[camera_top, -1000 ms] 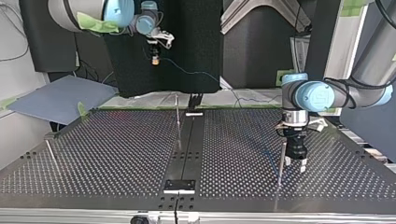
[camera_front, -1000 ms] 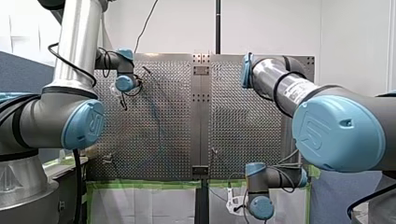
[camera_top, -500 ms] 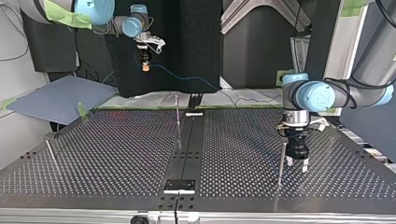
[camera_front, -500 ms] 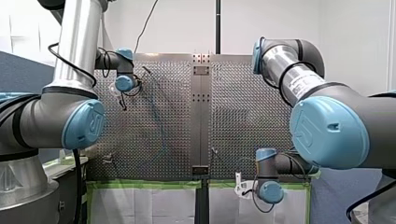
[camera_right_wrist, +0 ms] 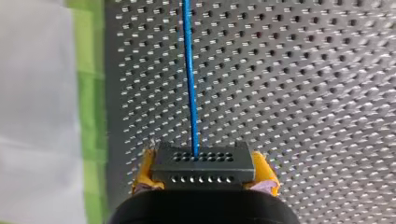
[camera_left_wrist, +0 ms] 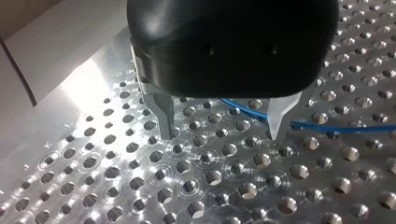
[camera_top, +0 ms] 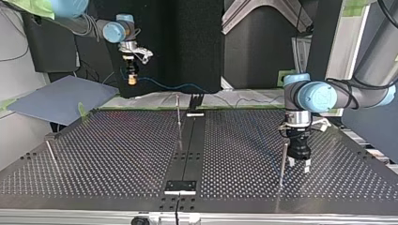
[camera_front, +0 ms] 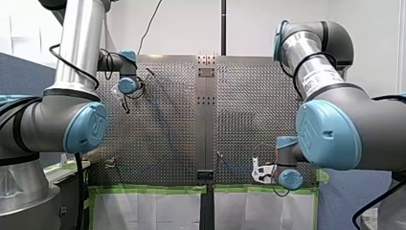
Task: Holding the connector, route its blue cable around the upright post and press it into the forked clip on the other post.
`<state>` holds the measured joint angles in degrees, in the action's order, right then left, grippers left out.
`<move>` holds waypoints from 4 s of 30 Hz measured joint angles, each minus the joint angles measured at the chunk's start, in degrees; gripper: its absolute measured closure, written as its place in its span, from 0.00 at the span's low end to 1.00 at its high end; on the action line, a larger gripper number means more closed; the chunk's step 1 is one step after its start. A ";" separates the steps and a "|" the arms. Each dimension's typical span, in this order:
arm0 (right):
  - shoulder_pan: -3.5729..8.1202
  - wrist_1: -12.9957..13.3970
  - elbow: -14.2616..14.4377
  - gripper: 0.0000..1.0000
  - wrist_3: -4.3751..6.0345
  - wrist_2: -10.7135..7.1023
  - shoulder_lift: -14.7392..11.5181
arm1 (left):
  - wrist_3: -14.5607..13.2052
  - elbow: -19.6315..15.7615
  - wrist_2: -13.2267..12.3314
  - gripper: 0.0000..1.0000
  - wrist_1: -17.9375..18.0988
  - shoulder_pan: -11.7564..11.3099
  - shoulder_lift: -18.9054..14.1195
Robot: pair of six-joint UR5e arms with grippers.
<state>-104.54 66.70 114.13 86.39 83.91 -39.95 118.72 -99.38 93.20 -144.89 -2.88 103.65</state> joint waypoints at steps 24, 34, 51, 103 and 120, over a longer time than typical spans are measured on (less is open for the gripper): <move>-0.52 -0.67 0.00 1.00 0.52 -11.82 -2.07 | -0.73 0.00 1.12 0.01 -1.63 0.10 0.00; -0.31 -1.07 0.00 1.00 0.62 -13.53 -2.12 | -0.20 -0.39 1.32 0.01 -5.98 0.88 -0.31; -0.03 -1.31 0.00 1.00 0.96 -13.50 -2.11 | -3.17 -7.58 6.60 0.01 -13.79 1.58 -7.29; -0.06 -3.09 -0.96 1.00 1.43 -12.71 -2.15 | -17.70 11.24 1.31 0.01 -39.86 7.78 -19.30; -0.06 -3.28 -0.97 1.00 1.44 -12.68 -2.16 | -17.74 11.43 2.23 0.01 -48.72 11.66 -16.89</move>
<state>-104.60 63.42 113.16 87.83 71.23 -42.11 100.98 -87.96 95.44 -193.61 8.78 86.76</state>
